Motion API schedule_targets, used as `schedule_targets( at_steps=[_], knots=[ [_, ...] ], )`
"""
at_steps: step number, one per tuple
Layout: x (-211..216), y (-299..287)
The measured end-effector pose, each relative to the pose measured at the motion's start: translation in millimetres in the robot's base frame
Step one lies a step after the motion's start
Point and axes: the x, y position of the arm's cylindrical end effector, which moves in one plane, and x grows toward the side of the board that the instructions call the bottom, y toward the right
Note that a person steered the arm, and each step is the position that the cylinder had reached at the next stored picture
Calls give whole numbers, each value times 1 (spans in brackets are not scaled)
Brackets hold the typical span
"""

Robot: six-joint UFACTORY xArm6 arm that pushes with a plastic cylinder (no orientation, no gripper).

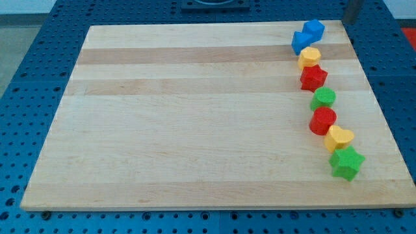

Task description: Place the blue cube above the blue triangle

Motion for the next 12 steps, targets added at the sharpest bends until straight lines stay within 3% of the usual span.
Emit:
schedule_targets(
  at_steps=[4, 12],
  knots=[
    [53, -12],
    [49, -74]
  ],
)
